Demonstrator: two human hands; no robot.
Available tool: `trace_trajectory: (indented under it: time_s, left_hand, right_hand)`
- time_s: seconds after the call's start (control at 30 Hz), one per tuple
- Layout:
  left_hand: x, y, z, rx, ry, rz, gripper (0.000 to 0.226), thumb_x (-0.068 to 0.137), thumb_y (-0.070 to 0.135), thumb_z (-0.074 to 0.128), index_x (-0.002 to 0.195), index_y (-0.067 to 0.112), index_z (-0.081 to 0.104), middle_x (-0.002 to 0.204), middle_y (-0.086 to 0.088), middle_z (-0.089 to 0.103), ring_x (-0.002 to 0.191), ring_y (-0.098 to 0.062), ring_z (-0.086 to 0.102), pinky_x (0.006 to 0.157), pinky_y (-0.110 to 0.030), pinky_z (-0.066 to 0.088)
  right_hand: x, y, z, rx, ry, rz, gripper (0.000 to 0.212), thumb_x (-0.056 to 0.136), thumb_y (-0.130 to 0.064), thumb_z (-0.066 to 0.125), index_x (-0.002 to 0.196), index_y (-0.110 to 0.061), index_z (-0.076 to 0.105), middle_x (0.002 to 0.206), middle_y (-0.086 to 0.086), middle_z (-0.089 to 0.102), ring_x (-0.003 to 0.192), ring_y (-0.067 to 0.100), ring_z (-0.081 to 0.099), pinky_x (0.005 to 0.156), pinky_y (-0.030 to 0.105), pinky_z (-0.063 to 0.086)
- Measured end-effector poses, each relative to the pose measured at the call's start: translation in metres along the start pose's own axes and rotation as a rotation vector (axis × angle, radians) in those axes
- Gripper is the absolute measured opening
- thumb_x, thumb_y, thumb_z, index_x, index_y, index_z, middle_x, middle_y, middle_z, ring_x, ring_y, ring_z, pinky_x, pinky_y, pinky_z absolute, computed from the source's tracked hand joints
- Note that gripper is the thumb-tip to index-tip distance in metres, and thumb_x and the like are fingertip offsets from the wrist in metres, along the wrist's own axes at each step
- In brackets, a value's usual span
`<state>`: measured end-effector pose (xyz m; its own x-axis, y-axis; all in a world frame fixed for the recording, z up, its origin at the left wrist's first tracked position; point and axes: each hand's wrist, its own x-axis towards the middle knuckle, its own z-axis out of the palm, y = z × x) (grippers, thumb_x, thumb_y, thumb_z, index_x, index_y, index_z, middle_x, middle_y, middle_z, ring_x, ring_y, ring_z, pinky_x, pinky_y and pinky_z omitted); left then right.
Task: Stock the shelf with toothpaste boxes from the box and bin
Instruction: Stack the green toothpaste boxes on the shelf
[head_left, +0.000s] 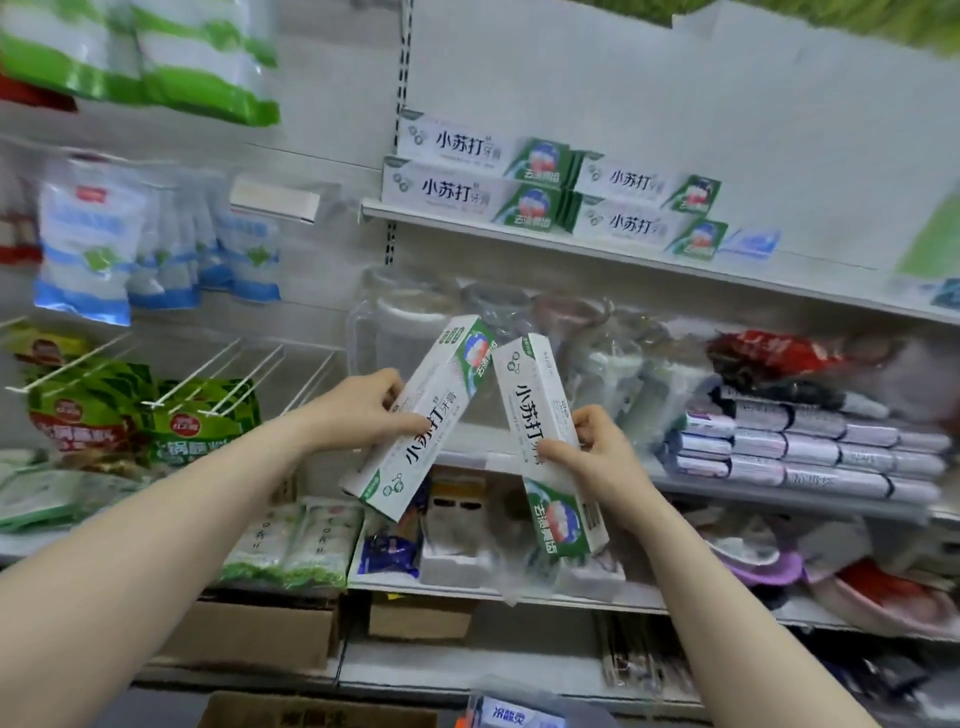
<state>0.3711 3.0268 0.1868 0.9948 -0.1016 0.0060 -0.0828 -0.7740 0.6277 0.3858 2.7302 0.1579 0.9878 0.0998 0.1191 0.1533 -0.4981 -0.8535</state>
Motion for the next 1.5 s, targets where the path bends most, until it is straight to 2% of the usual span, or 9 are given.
trace_trajectory:
  time_s: [0.23, 0.4, 0.5, 0.57, 0.8, 0.9, 1.17, 1.33, 1.5]
  left_hand:
    - [0.019, 0.082, 0.01, 0.013, 0.019, 0.041, 0.04, 0.08, 0.053, 0.068, 0.094, 0.019, 0.053, 0.084, 0.009, 0.065, 0.07, -0.006, 0.06, 0.056, -0.022, 0.039]
    - [0.035, 0.132, 0.027, -0.025, 0.064, 0.029, 0.039, 0.079, 0.053, 0.068, 0.095, 0.02, 0.053, 0.09, 0.004, 0.069, 0.081, -0.012, 0.066, 0.069, -0.034, 0.052]
    - [0.045, 0.159, 0.037, -0.043, 0.103, 0.021, 0.038, 0.078, 0.053, 0.068, 0.095, 0.021, 0.053, 0.091, 0.006, 0.071, 0.082, -0.011, 0.069, 0.073, -0.033, 0.054]
    - [0.051, 0.177, 0.04, -0.049, 0.146, 0.014, 0.039, 0.079, 0.052, 0.068, 0.095, 0.02, 0.054, 0.09, 0.006, 0.071, 0.082, -0.01, 0.068, 0.074, -0.033, 0.054]
    - [0.072, 0.229, 0.028, -0.023, 0.264, 0.025, 0.04, 0.078, 0.05, 0.07, 0.095, 0.017, 0.056, 0.092, 0.004, 0.068, 0.085, -0.014, 0.066, 0.075, -0.035, 0.053]
    - [0.079, 0.239, 0.014, 0.007, 0.307, 0.036, 0.038, 0.079, 0.05, 0.07, 0.092, 0.018, 0.056, 0.091, 0.003, 0.068, 0.083, -0.014, 0.065, 0.071, -0.033, 0.051]
    - [0.096, 0.245, -0.029, -0.064, 0.395, 0.061, 0.039, 0.081, 0.051, 0.067, 0.101, 0.019, 0.058, 0.09, 0.003, 0.069, 0.084, -0.016, 0.066, 0.077, -0.04, 0.056]
    - [0.104, 0.247, -0.038, -0.05, 0.457, 0.071, 0.032, 0.083, 0.05, 0.066, 0.09, 0.021, 0.053, 0.087, 0.004, 0.066, 0.078, -0.012, 0.062, 0.06, -0.029, 0.045]
    - [0.111, 0.247, -0.036, -0.129, 0.489, 0.073, 0.029, 0.084, 0.047, 0.066, 0.087, 0.022, 0.051, 0.087, 0.004, 0.065, 0.079, -0.012, 0.062, 0.06, -0.028, 0.042]
  right_hand:
    - [0.008, -0.001, -0.07, -0.033, -0.098, -0.048, 0.042, 0.077, -0.037, 0.072, 0.105, -0.025, 0.043, 0.11, -0.003, 0.066, 0.093, 0.015, 0.069, 0.084, 0.045, 0.057]
    - [0.016, -0.013, -0.136, 0.01, -0.163, -0.082, 0.058, 0.082, -0.032, 0.077, 0.125, -0.03, 0.038, 0.112, -0.009, 0.063, 0.087, 0.009, 0.069, 0.064, 0.023, 0.054]
    - [0.024, -0.017, -0.172, -0.018, -0.195, -0.074, 0.047, 0.078, -0.05, 0.077, 0.115, -0.028, 0.058, 0.104, -0.008, 0.072, 0.088, 0.011, 0.07, 0.078, 0.033, 0.058]
    - [0.03, -0.022, -0.192, 0.014, -0.228, -0.053, 0.044, 0.08, -0.057, 0.07, 0.109, -0.024, 0.067, 0.091, -0.004, 0.075, 0.077, 0.015, 0.071, 0.075, 0.033, 0.057]
    - [0.056, -0.042, -0.231, 0.173, -0.303, -0.072, 0.03, 0.091, -0.047, 0.062, 0.1, -0.019, 0.058, 0.076, 0.006, 0.067, 0.062, 0.017, 0.065, 0.06, 0.026, 0.052]
    - [0.069, -0.049, -0.24, 0.129, -0.263, -0.093, 0.046, 0.084, -0.052, 0.07, 0.116, -0.024, 0.052, 0.08, 0.004, 0.068, 0.062, 0.015, 0.065, 0.06, 0.028, 0.052]
    - [0.102, -0.068, -0.264, 0.139, -0.136, -0.073, 0.052, 0.083, -0.047, 0.066, 0.121, -0.018, 0.046, 0.075, 0.006, 0.069, 0.061, 0.022, 0.066, 0.062, 0.035, 0.053]
    - [0.114, -0.085, -0.268, -0.114, 0.029, -0.213, 0.047, 0.078, -0.041, 0.074, 0.116, -0.029, 0.047, 0.096, -0.001, 0.069, 0.074, 0.018, 0.069, 0.062, 0.03, 0.054]
    - [0.156, -0.096, -0.265, -0.728, 0.301, -0.396, 0.072, 0.063, -0.071, 0.069, 0.122, -0.043, 0.04, 0.095, -0.01, 0.065, 0.089, 0.021, 0.061, 0.076, 0.036, 0.051]
